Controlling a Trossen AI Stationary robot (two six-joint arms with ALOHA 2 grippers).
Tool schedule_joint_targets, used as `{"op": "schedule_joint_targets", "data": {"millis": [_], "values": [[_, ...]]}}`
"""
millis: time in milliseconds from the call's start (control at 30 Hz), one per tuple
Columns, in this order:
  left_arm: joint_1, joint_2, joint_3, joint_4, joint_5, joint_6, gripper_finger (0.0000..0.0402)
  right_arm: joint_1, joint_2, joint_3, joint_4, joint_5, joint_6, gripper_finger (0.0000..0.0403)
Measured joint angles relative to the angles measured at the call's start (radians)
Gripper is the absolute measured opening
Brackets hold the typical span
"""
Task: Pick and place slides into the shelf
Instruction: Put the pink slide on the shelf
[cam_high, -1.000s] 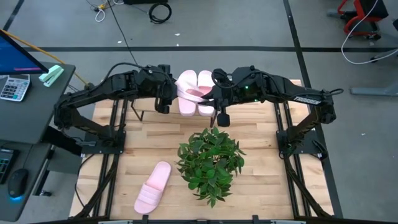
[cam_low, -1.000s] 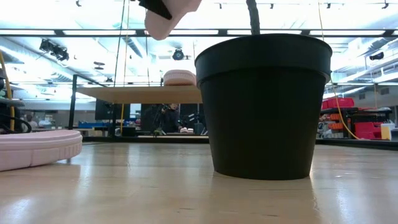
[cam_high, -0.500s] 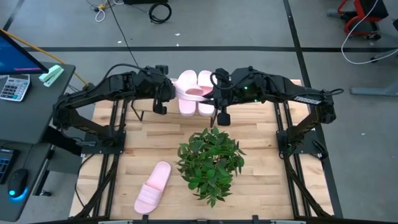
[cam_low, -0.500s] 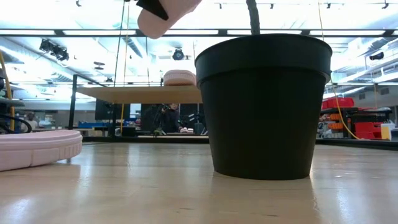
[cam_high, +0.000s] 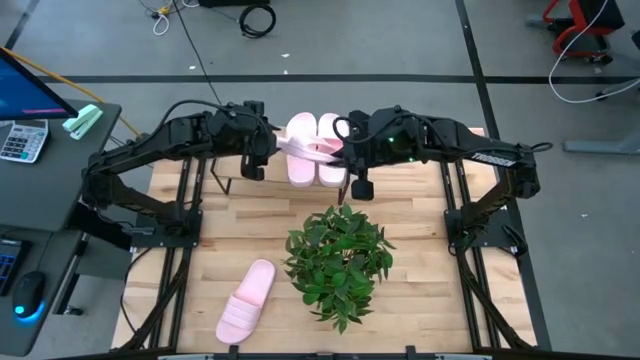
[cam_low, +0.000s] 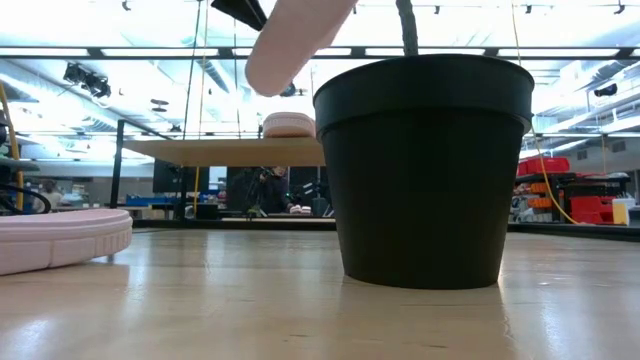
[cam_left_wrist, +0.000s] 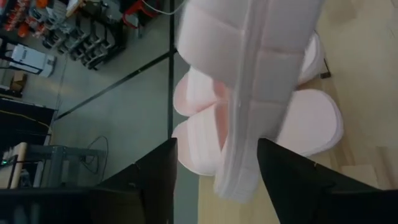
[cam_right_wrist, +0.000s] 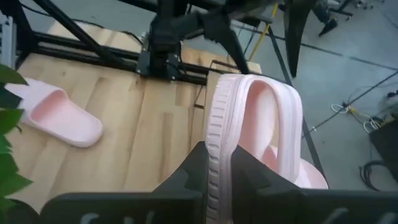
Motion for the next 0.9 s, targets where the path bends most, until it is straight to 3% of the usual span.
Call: {"op": "schedule_joint_targets", "data": {"millis": [200,567,900], "values": [[0.023,-0.003,0.000,-0.025,0.043,-0.009,0.0225,0.001,0.000,0.000,0.029,-0.004,0.000,0.0036],[0.032,-0.001,0.008,-0.042,0.032,-0.004,0.0223,-0.008,0.000,0.000,0.030,-0.004,-0.001,0.0035],[-0.019,0.000,0.211,-0.014,0.038,0.030,0.0221,-0.035,0.000,0.001,0.015,0.007,0.006,0.0035]]}}
